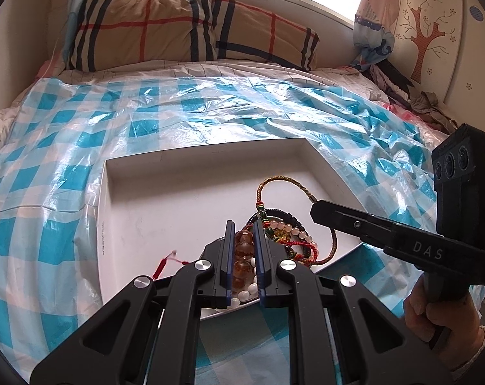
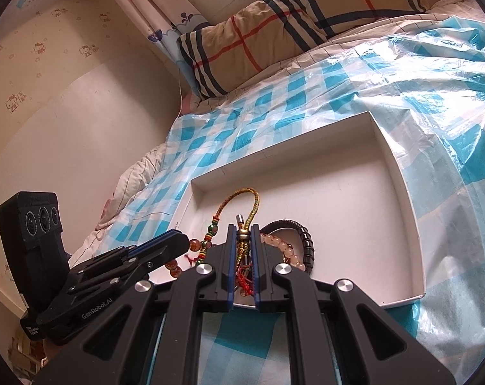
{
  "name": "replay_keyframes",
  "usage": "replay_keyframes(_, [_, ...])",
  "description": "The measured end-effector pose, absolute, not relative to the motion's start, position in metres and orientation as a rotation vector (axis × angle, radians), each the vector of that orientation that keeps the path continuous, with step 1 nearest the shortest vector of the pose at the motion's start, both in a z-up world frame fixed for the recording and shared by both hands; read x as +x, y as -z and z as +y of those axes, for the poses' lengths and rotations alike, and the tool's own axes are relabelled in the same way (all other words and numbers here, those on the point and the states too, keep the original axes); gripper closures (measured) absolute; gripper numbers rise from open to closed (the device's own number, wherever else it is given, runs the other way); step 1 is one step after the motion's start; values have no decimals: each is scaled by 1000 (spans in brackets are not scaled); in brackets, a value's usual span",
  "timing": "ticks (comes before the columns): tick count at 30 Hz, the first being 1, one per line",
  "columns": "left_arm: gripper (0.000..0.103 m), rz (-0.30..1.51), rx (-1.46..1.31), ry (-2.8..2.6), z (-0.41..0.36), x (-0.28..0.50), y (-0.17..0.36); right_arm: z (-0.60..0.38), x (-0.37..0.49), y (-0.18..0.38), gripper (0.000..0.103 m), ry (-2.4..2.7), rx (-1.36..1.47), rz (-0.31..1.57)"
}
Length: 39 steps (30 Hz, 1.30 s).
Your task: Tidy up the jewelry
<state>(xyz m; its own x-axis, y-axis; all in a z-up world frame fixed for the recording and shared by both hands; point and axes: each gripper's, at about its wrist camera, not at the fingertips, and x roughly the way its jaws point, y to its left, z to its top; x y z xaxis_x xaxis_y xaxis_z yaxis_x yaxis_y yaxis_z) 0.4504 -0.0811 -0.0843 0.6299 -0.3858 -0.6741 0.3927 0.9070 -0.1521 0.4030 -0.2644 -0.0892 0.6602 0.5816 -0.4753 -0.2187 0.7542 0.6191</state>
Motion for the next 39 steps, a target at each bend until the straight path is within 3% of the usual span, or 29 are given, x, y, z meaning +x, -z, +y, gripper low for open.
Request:
replay_keyframes(11, [92,789,50,389,-79,454,94,-260,406,96,93,-442,519,752])
replay_keyframes(13, [92,810,72,370,-79,456,97,-260,405,97,86,-404,504,764])
replay_keyframes(14, [90,816,78,357,-79,455,98,-261,404,96,75,-389,503,759])
replay_keyframes(18, [68,823,79,312,-70,447,93,-269,393,86,73,-357,495,745])
replay_keyframes(19, [66,819,81,305,-67,443,90,-271,388,81,72,-354,486,739])
replay_keyframes(21, [57,814,90,293,-64,431,83,-273,375,70,65,-350,464,727])
replay_keyframes(27, [42,798,142,275,-65,374,62,-269,317,33,48,-383,361,690])
replay_keyframes(39, [19,741,138,196,-39,230,13,-276,166,-15,31,-337,207,622])
